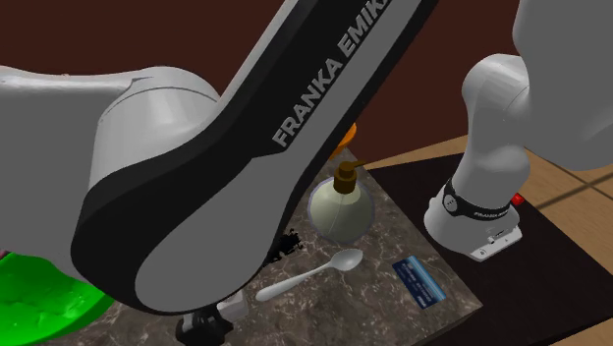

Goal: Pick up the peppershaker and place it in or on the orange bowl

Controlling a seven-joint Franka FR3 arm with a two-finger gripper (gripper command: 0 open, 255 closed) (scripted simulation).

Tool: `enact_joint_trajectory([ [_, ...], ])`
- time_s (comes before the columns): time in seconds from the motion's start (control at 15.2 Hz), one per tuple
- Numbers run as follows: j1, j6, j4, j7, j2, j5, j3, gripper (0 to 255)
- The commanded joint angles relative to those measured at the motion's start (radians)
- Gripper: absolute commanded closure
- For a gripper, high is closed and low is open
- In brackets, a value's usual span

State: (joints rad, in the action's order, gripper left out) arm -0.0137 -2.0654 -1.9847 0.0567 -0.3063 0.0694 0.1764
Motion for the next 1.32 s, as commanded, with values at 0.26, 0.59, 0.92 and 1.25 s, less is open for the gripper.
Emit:
enact_joint_trajectory([
  [0.26,0.000,-0.002,-0.002,0.001,0.000,0.000,0.000,0],
  [0.59,0.000,-0.002,-0.002,0.001,0.000,0.000,0.000,255],
  [0.92,-0.001,-0.002,-0.002,0.001,0.000,0.000,0.000,255],
  [1.25,0.002,0.055,0.019,-0.005,0.037,-0.009,0.003,255],
])
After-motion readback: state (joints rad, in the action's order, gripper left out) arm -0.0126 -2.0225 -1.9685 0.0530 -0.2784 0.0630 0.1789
